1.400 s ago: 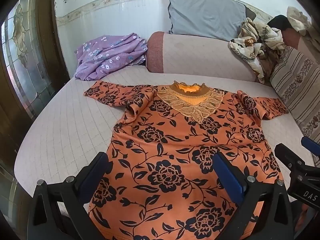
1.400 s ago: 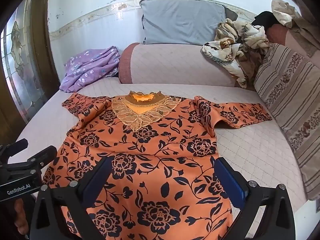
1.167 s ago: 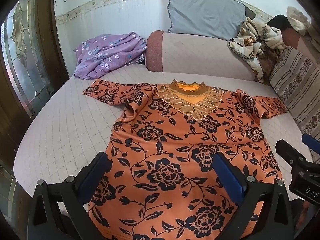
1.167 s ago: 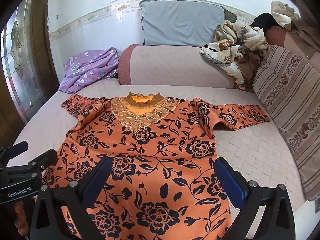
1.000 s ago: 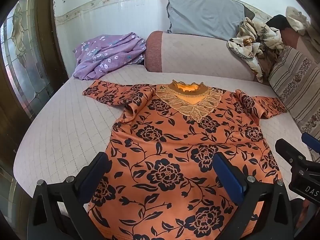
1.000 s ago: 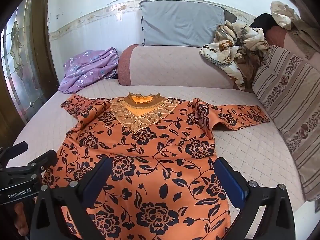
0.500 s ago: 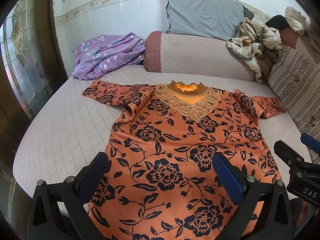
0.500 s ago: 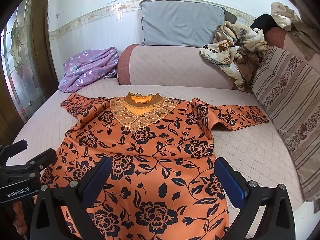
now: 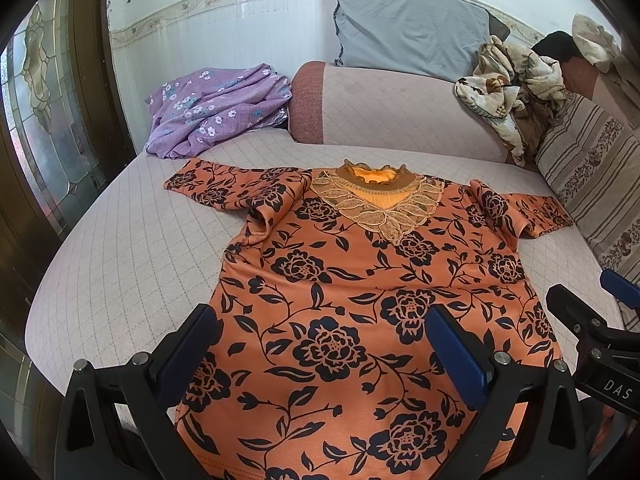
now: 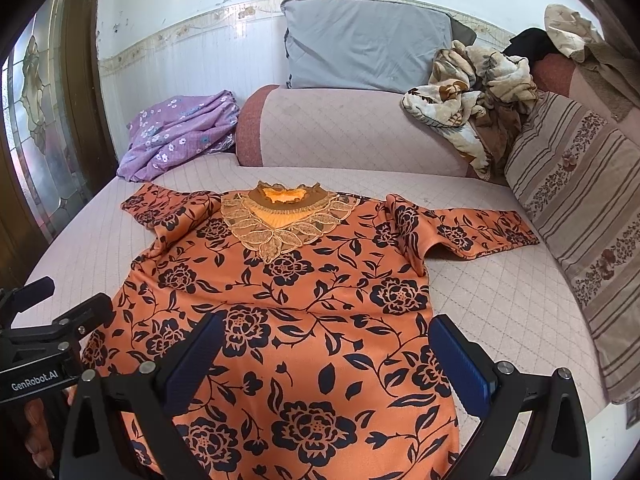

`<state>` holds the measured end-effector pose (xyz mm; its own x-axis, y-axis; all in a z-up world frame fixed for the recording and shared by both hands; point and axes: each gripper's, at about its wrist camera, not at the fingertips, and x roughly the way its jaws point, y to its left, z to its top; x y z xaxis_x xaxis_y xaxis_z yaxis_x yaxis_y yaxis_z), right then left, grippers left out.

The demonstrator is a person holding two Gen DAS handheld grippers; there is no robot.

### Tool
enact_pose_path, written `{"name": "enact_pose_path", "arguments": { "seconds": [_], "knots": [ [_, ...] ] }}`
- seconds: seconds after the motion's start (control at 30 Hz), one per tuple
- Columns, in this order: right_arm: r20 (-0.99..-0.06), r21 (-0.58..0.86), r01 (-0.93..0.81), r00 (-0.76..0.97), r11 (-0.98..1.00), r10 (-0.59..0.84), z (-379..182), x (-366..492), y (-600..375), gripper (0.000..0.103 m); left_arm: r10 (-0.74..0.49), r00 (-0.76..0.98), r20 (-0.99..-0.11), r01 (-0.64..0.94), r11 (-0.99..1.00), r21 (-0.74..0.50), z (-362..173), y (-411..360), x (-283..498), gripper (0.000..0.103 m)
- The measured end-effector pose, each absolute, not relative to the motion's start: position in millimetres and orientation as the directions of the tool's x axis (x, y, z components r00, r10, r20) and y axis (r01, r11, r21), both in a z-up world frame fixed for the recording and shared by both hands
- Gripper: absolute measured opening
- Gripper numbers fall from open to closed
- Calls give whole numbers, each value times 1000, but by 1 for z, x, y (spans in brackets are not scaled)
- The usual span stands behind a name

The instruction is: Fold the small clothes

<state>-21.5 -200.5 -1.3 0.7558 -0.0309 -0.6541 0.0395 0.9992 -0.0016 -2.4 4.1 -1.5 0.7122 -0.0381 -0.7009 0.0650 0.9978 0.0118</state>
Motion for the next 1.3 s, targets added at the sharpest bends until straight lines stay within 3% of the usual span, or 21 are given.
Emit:
{"name": "enact_pose_path", "arguments": {
  "seconds": [1.3],
  "knots": [
    [-663, -6, 31, 748, 1000, -27, -2, -21, -198, 103, -38, 714, -699, 61, 998, 8, -1, 6, -1, 103]
  ]
}}
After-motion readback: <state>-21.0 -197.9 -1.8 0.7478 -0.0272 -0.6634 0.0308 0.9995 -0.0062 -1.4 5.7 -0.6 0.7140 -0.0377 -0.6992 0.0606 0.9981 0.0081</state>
